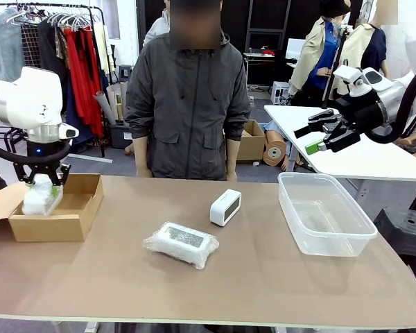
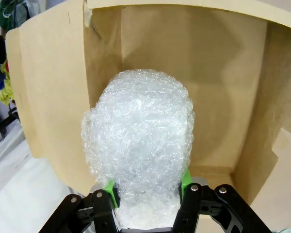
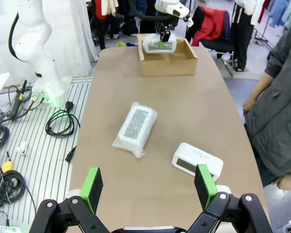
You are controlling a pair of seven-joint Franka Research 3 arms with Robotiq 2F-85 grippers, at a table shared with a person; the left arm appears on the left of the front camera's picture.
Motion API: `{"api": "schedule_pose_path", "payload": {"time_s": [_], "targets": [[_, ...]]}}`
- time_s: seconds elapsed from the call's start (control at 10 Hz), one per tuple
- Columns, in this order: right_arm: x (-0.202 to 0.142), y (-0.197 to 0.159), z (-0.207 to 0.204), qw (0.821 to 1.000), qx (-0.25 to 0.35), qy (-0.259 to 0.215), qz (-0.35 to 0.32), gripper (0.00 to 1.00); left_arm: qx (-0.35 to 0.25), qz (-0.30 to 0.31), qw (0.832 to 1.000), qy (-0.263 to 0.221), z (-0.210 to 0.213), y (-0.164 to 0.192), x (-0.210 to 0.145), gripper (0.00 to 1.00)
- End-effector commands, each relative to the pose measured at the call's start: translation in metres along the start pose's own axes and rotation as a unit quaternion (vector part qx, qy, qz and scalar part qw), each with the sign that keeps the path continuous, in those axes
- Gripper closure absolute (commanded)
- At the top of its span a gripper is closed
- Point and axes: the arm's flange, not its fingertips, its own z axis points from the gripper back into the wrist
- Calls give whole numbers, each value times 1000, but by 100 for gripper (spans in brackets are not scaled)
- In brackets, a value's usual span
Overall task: Separate and place wrapped and unwrapped clocks.
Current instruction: If the picked Digital clock is wrapped, place it in the Package Box ; if not, place it in the Organizing box.
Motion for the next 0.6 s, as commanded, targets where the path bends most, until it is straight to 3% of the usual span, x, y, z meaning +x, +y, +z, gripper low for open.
{"api": "schedule_pose_path", "payload": {"time_s": [0.0, 0.5], "targets": [[2, 0, 0, 1000, 1, -3, 2, 0, 13, -8, 1000, -21, -6, 1, 2, 100], [2, 0, 0, 1000, 1, -3, 2, 0, 33, -13, 999, -12, -20, -5, 9, 100]]}}
